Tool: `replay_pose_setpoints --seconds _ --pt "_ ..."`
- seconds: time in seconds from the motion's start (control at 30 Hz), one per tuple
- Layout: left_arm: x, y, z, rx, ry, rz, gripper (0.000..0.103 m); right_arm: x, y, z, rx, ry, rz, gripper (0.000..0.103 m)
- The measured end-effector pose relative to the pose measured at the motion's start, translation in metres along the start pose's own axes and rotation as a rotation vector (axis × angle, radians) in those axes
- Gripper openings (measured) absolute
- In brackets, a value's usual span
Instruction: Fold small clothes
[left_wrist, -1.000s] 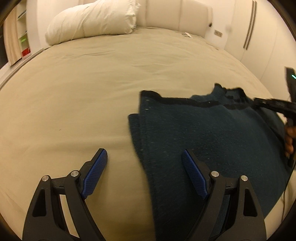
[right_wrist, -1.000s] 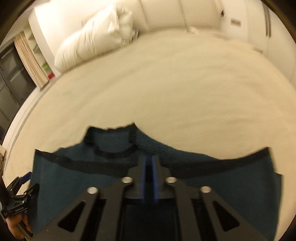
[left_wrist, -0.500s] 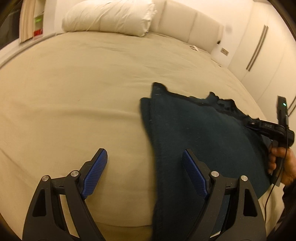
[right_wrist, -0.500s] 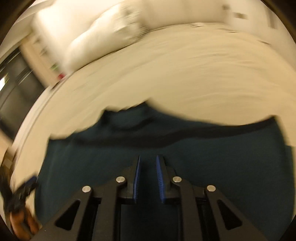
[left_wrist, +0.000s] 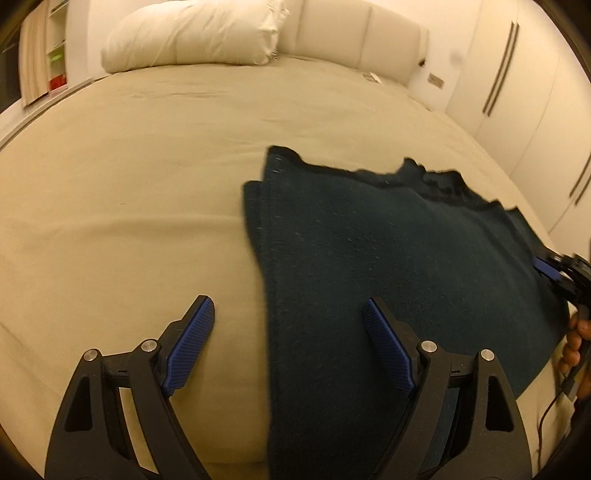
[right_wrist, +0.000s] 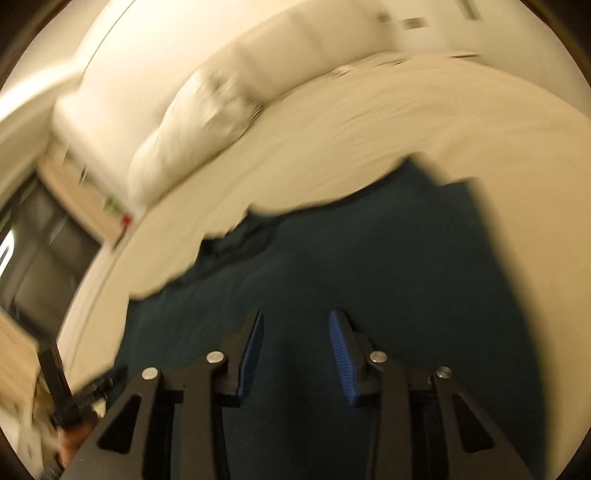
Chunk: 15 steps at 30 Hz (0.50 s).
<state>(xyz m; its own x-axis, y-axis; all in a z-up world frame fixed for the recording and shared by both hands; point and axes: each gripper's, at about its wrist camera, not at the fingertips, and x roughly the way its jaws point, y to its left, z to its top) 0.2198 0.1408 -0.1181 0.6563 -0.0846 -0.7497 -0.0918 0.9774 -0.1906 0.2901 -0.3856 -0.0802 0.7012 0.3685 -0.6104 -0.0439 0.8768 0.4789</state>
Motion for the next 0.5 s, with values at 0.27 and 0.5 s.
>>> replay_pose_setpoints --seconds 0.27,0.5 --pt "-0.004 -0.001 0.004 -0.029 -0.006 -0.007 0.083 -0.046 -0.043 0.029 0.018 -0.106 -0.125 0.068" --pt "0.005 0.002 -0.004 -0.029 0.026 -0.014 0.083 -0.006 -0.044 0.011 -0.069 0.110 -0.164 0.032"
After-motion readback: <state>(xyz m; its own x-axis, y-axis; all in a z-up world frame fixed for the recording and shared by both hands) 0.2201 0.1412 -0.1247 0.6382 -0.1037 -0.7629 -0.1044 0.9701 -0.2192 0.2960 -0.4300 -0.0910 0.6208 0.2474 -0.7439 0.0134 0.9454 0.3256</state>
